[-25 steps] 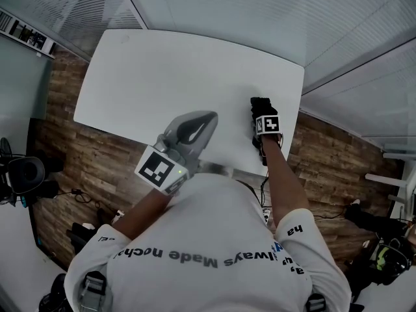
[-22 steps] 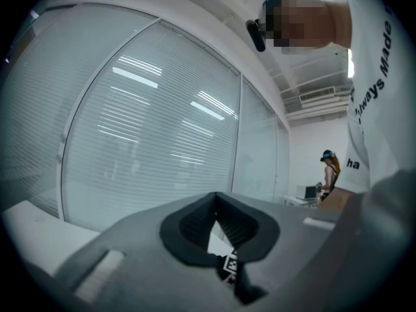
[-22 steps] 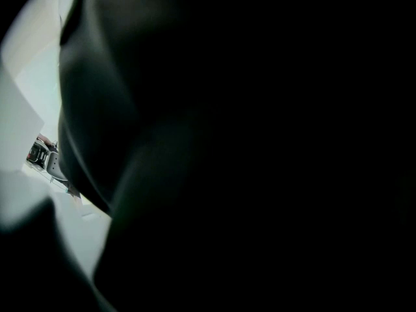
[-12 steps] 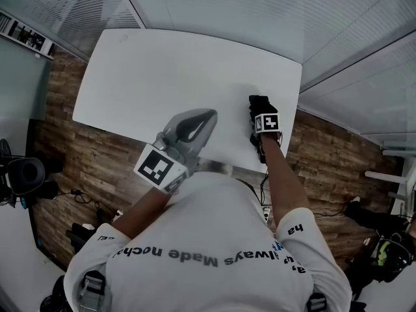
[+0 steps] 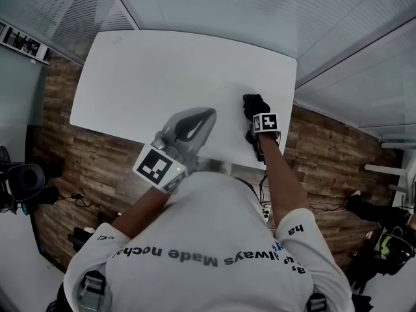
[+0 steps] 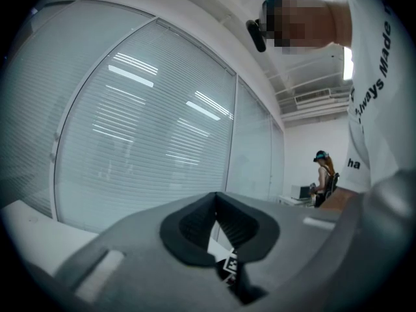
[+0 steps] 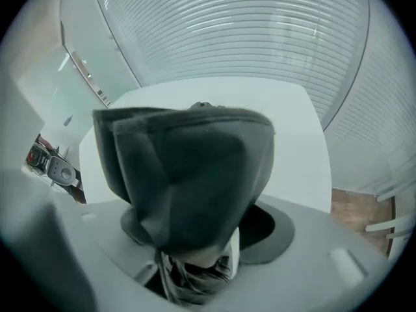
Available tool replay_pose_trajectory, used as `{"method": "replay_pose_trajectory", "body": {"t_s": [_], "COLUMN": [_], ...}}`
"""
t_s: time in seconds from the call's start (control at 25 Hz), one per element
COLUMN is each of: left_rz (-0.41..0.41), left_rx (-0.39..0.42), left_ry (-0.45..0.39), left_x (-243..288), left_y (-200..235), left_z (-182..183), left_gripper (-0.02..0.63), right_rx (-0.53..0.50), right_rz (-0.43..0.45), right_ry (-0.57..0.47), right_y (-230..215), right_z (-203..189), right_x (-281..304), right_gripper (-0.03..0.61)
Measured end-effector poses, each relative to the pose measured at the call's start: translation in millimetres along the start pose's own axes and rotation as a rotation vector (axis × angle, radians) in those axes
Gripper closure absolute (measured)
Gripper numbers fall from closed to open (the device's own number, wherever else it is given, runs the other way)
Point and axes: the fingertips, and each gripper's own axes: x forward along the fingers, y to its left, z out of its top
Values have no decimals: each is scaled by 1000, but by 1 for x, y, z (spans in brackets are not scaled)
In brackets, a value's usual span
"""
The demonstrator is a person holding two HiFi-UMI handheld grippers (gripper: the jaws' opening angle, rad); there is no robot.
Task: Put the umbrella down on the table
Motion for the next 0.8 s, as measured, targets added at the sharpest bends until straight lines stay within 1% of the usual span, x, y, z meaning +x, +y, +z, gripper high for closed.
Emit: {"method": "replay_pose_trajectory", "body": {"t_s": [0.12, 0.36, 0.48, 0.8], "left_rz": [-11, -34, -42, -51], "left_rx": [-3, -9, -12, -17], "left_ry": [1, 1, 0, -1], "left_x": [2, 10, 15, 19], "left_y": [-2, -4, -3, -1], "left_z": [-1, -5, -6, -6], "left_gripper": [611, 610, 611, 611], "right_rx": [3, -2, 13, -12], "right_rz": [3, 11, 35, 58], "right_ry": [-20, -83, -130, -270], "right_y": [1, -1, 0, 6], "right_z": [2, 8, 14, 19], "right_x": [-6, -24, -36, -81], "right_gripper": [296, 319, 328, 348]}}
